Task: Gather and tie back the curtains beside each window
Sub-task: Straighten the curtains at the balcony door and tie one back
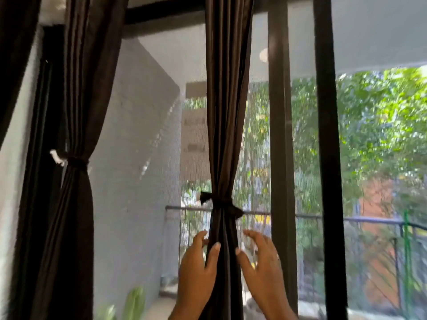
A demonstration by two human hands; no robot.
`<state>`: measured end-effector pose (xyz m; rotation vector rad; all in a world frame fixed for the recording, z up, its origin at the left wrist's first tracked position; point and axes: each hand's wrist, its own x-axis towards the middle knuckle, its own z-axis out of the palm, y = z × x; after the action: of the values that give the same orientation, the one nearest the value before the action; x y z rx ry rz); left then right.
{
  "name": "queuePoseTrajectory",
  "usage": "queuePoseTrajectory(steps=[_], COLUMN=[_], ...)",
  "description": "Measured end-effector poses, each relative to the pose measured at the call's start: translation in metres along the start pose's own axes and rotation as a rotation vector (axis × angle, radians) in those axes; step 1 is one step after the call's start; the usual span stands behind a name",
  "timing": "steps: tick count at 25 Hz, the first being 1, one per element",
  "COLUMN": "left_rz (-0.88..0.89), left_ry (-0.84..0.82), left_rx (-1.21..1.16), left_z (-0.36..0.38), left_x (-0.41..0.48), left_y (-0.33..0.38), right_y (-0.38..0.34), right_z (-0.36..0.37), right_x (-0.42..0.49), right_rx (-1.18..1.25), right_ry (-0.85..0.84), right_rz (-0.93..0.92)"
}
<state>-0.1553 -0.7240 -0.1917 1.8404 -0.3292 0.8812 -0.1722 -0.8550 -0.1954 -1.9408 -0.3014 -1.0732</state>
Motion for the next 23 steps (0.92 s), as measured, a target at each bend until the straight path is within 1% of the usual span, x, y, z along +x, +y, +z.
queuePoseTrajectory(steps=[2, 4, 6, 9, 12, 17, 19, 23], left_rz=[0.084, 0.13, 0.156, 0.28, 0.423, 0.488, 0.469, 0.46], left_ry=[-0.009, -0.07, -0.175, -0.258, -0.262, -0.368, -0.447, -0.574], left_rx=[0.187, 0.374, 0.571, 0.657, 0.747, 0.699, 0.676, 0.536], left_z=[-0.001, -0.005, -0.007, -0.012, -0.017, -0.019, -0.018, -0.008], left_x=[-0.026, -0.047, -0.06, -0.081, -0.102, -0.151, -0.171, -0.212], left_y=[-0.012, -0.023, -0.033, -0.037, -0.038, -0.056, -0.057, -0.047], right_y=[0.0, 0.004, 0.011, 0.018, 0.022, 0.023, 0.02, 0.012], right_z=[0.002, 0.001, 0.003, 0.006, 0.008, 0.004, -0.009, -0.048], right_x=[-0.009, -0.029, -0.053, -0.073, -0.105, -0.166, -0.19, -0.234], right_rx=[-0.184, -0.328, -0.418, -0.577, -0.709, -0.816, -0.834, -0.93], right_ry=[-0.02, -0.076, -0.139, -0.252, -0.32, -0.303, -0.284, -0.279], right_rz=[-0.053, -0.058, -0.059, -0.071, -0.048, 0.07, 0.129, 0.272])
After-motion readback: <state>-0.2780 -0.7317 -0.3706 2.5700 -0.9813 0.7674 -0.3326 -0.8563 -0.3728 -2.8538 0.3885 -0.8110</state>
